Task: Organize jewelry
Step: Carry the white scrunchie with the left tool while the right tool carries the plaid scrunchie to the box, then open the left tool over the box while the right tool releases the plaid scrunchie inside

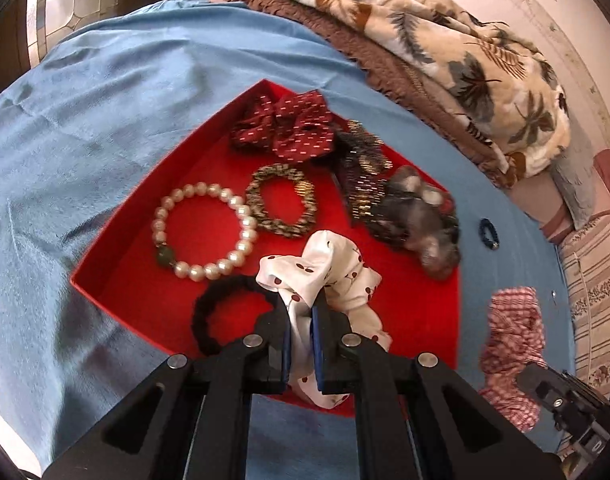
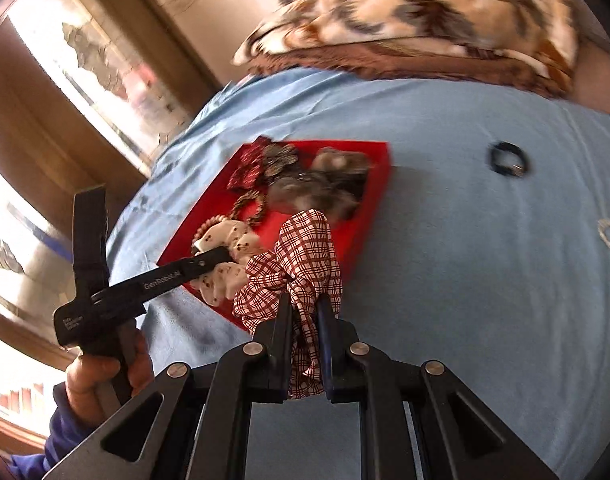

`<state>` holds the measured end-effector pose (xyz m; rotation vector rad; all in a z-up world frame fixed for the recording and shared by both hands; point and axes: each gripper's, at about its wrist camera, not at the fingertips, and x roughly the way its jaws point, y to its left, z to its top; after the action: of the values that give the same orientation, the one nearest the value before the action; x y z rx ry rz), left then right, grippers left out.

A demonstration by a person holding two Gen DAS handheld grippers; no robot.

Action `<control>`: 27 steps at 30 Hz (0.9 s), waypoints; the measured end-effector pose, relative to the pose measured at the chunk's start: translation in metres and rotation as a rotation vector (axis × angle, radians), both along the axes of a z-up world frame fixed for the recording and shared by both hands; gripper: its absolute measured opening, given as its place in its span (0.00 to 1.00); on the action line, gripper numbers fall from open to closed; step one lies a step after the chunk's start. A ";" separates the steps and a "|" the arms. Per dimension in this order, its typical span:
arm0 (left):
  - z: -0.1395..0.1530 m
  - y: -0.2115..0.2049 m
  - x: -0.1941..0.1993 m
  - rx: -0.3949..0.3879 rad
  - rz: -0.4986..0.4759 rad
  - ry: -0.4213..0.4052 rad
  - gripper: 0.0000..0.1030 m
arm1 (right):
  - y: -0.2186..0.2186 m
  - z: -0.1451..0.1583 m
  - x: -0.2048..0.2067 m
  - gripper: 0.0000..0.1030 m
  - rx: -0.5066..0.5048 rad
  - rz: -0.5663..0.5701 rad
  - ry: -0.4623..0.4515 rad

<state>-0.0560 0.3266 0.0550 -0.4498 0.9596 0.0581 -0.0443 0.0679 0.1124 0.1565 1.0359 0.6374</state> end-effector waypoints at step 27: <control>0.031 0.012 -0.026 -0.003 0.047 -0.183 0.46 | 0.067 -0.030 -0.003 0.46 -0.216 0.083 -0.095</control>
<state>-0.0822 0.3385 0.0856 -0.4726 0.7694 0.0569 -0.0476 0.1352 0.0828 -0.1055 1.0160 0.5976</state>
